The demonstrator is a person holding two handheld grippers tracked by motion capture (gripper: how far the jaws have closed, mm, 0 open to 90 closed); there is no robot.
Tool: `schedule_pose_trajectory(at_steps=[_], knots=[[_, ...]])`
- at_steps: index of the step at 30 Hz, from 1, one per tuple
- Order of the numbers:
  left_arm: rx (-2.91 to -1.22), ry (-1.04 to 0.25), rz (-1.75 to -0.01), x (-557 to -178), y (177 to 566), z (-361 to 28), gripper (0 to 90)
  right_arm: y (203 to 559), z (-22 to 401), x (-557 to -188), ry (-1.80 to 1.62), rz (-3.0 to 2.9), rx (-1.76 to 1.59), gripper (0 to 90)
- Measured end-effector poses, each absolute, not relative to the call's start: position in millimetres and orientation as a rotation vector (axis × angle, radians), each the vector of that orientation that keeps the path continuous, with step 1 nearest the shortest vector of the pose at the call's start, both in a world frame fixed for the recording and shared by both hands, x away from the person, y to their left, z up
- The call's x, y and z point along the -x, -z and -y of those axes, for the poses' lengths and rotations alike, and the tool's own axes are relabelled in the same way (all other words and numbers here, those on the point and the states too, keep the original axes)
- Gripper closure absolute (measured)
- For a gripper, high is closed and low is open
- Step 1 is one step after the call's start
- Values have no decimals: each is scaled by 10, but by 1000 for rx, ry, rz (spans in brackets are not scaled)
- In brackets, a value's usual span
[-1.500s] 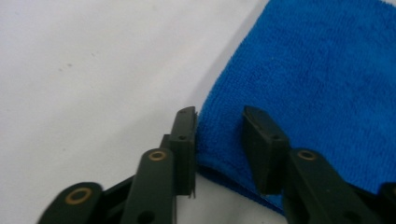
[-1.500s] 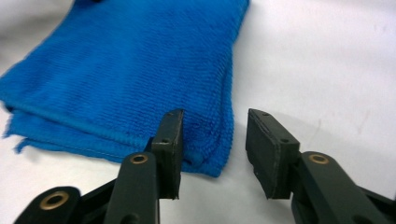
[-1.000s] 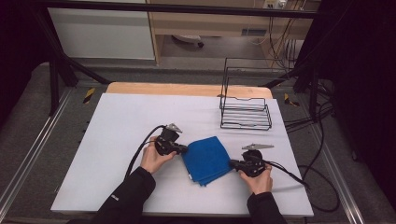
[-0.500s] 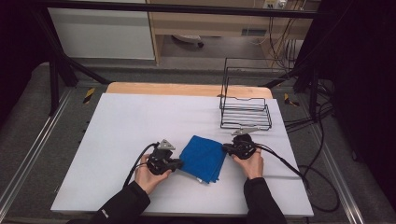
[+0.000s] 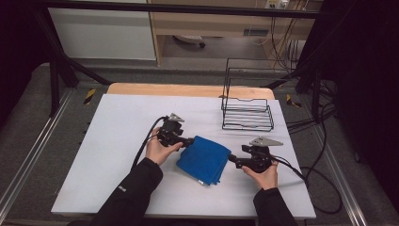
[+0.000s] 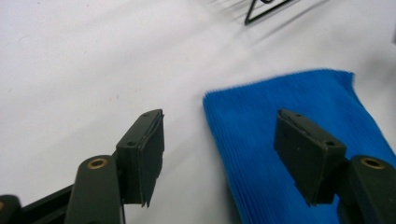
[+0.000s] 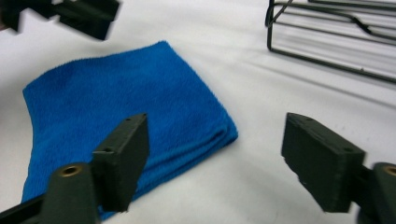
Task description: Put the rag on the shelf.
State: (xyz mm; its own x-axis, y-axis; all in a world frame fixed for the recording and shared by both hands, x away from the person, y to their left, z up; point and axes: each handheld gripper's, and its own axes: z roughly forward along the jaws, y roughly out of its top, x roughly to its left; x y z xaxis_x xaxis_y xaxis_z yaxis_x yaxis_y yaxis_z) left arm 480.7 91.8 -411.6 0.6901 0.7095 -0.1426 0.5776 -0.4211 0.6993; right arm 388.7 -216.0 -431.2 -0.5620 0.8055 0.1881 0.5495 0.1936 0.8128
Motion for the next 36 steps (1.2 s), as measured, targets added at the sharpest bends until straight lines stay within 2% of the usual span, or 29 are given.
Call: schedule_pose_trajectory(at_steps=[2,6,13,16,20,21,29,36], knots=[[-2179,-226,-980,-4912,4175,-829,346,4329,2154,-3868,-1285,-2212,-1283,209],[-2221,-153,-970,-5042,4294,-690,425,4346,2136,-3877,-1283,-2210,-1303,205],[-2226,-100,-953,-5080,4408,-630,565,4365,2114,-3911,-1277,-2179,-1346,224],[-2236,-74,-951,-5072,4403,-632,644,4368,2110,-3927,-1276,-2171,-1357,233],[-2239,-53,-959,-5053,4380,-629,817,4367,2109,-3950,-1277,-2152,-1374,247],[-2238,-53,-960,-5052,4369,-634,835,4368,2111,-3958,-1276,-2144,-1375,249],[-2166,-128,-977,-5075,4213,-872,853,4404,2029,-4114,-1257,-2127,-1398,305],[-2144,-135,-1027,-5065,4352,-1072,852,4473,1716,-4449,-1258,-2153,-1428,409]])
